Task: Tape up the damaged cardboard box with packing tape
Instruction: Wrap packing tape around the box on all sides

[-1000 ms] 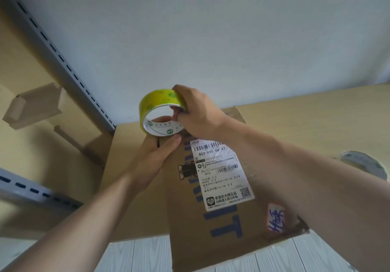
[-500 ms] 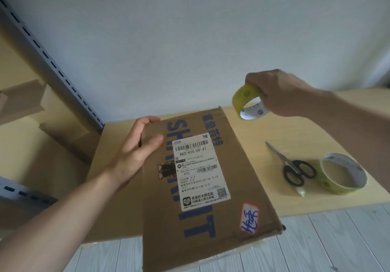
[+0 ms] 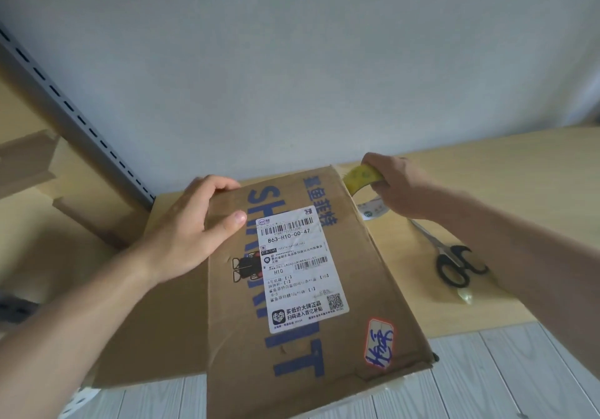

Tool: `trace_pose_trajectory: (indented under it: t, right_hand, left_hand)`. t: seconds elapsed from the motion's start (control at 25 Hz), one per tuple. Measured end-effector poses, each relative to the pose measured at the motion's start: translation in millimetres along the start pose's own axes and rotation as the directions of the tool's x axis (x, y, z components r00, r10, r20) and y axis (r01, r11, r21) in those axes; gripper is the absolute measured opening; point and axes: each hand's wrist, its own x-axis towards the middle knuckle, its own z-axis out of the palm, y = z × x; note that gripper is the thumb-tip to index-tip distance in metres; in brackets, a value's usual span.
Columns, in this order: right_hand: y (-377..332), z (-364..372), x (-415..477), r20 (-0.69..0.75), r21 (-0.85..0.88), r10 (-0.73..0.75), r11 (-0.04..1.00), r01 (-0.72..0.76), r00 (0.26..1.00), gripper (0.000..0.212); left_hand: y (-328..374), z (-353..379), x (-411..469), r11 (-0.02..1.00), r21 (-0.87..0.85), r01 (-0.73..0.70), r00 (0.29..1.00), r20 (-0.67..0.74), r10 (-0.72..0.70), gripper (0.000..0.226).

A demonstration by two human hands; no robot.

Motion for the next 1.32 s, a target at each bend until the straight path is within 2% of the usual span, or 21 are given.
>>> trace_pose_trajectory:
  t: [0.08, 0.12, 0.24, 0.32, 0.4, 0.44, 0.52, 0.64, 0.76, 0.84, 0.88, 0.96, 1.04, 1.12, 1.2, 1.32]
  right_hand:
    - [-1, 2, 2, -0.019, 0.036, 0.011, 0.999, -0.011, 1.000, 0.016]
    - [-1, 3, 3, -0.019, 0.044, 0.018, 0.999, -0.017, 1.000, 0.017]
    - [-3, 4, 3, -0.025, 0.041, 0.037, 0.999, -0.036, 0.999, 0.020]
    - [-2, 6, -1, -0.030, 0.040, 0.034, 0.999, -0.033, 0.999, 0.023]
    - [5, 6, -7, -0.077, 0.130, 0.041, 0.991, -0.031, 0.996, 0.033]
    - [8, 5, -10, -0.129, 0.226, 0.071, 0.973, -0.041, 0.989, 0.038]
    - [10, 4, -13, -0.246, 0.396, 0.149, 0.917, -0.041, 0.958, 0.032]
    - [-5, -6, -14, -0.406, 0.462, 0.162, 0.886, 0.048, 0.900, 0.013]
    - [-40, -31, -12, -0.527, 0.563, 0.165, 0.803, 0.197, 0.833, 0.011]
    - [-67, -40, -9, -0.558, 0.624, 0.172, 0.731, 0.275, 0.812, 0.014]
    - [-81, -40, -7, -0.537, 0.658, 0.160, 0.693, 0.293, 0.828, 0.012]
    - [-105, -29, -4, -0.444, 0.736, 0.120, 0.614, 0.285, 0.888, 0.005]
    - [-125, -17, 3, -0.381, 0.742, 0.050, 0.613, 0.273, 0.923, 0.009]
    - [-144, -8, 8, -0.353, 0.671, -0.050, 0.682, 0.290, 0.934, 0.017]
    - [-162, 1, 12, -0.334, 0.579, -0.125, 0.755, 0.308, 0.934, 0.019]
    - [-184, 13, 13, -0.320, 0.446, -0.206, 0.828, 0.339, 0.925, 0.027]
  left_hand:
    - [31, -7, 14, 0.911, 0.412, 0.020, 0.998, 0.053, -0.046, 0.085]
    - [53, -1, 24, 0.851, 0.523, 0.047, 0.993, 0.069, -0.097, 0.098]
    - [114, 50, 61, 0.782, 0.610, 0.130, 0.954, 0.137, -0.265, 0.113]
    - [136, 78, 78, 0.781, 0.580, 0.231, 0.904, 0.168, -0.392, 0.106]
    - [135, 85, 87, 0.800, 0.501, 0.331, 0.868, 0.170, -0.466, 0.091]
    - [132, 82, 86, 0.822, 0.446, 0.356, 0.871, 0.162, -0.465, 0.084]
    - [126, 71, 80, 0.889, 0.296, 0.350, 0.913, 0.104, -0.394, 0.070]
    - [118, 52, 69, 0.954, -0.113, 0.277, 0.961, 0.011, -0.278, 0.072]
    - [107, 30, 56, 0.840, -0.523, 0.146, 0.988, 0.028, -0.154, 0.065]
    - [93, 18, 45, 0.762, -0.646, 0.040, 0.999, 0.026, -0.031, 0.059]
    - [83, 14, 40, 0.720, -0.694, 0.005, 1.000, 0.002, -0.005, 0.056]
    - [63, 8, 26, 0.652, -0.758, -0.015, 0.999, -0.045, -0.029, 0.055]
    - [46, -1, 11, 0.657, -0.754, 0.004, 0.993, -0.077, -0.095, 0.056]
    - [35, -12, 2, 0.762, -0.647, 0.021, 0.986, -0.115, -0.124, 0.061]
    - [29, -21, 1, 0.884, -0.465, 0.041, 0.991, -0.090, -0.094, 0.060]
    - [14, -23, -2, 0.939, -0.341, 0.030, 0.992, -0.109, -0.071, 0.047]
